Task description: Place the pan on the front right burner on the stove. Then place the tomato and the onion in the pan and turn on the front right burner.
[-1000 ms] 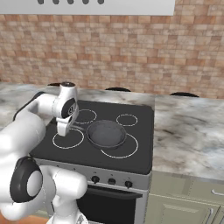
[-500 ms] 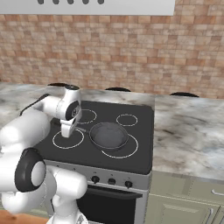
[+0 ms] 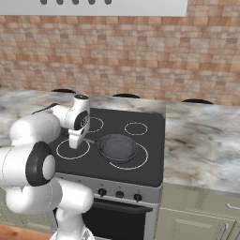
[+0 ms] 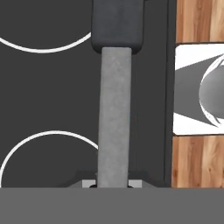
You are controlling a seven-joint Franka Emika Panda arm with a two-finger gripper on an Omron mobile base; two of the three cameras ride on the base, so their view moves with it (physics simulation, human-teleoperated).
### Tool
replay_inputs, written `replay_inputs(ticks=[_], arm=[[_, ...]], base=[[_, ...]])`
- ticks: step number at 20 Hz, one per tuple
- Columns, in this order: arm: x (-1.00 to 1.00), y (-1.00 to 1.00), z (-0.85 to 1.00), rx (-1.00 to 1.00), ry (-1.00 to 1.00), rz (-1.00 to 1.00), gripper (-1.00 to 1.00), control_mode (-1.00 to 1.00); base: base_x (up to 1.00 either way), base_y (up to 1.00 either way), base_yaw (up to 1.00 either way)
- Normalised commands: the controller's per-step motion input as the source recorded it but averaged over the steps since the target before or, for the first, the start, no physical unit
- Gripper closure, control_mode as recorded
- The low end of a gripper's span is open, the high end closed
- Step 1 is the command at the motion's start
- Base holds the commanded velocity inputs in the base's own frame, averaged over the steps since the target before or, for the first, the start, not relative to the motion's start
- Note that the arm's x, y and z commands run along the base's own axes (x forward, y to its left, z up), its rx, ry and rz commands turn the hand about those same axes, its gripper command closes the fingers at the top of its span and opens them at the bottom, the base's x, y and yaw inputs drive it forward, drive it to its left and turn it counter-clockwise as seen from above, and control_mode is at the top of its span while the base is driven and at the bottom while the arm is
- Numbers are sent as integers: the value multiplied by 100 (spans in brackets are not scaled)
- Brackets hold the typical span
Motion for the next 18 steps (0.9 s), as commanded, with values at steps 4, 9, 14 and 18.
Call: replay_inputs(ticks=[4, 9, 14, 18], arm=[[15, 0, -27, 0, 3, 0, 100, -100], [13, 0, -25, 0, 2, 0, 100, -100], [9, 0, -23, 0, 1, 0, 100, -100], [7, 0, -22, 0, 0, 0, 100, -100]], base=[[0, 0, 0], [0, 0, 0], [0, 0, 0], [0, 0, 0]])
